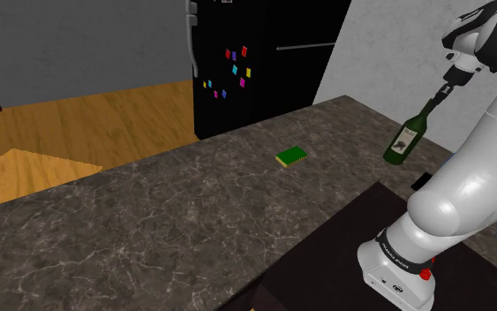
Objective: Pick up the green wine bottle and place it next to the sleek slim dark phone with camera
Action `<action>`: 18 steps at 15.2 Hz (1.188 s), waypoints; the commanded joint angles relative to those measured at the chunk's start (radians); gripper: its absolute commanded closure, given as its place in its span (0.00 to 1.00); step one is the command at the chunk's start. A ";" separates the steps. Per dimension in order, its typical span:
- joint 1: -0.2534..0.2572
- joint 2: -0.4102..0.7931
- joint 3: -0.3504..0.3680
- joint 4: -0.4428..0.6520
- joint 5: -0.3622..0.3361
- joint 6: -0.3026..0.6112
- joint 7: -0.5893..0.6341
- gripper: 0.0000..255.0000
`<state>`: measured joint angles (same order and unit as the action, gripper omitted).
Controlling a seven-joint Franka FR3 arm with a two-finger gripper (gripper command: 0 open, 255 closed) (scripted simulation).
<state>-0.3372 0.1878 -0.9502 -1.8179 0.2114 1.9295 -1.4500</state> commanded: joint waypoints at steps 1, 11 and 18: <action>0.000 0.000 0.000 0.000 0.000 0.000 0.000 0.00; 0.001 -0.026 -0.010 0.106 -0.028 -0.119 0.020 0.00; 0.001 -0.026 -0.010 0.106 -0.028 -0.119 0.020 0.00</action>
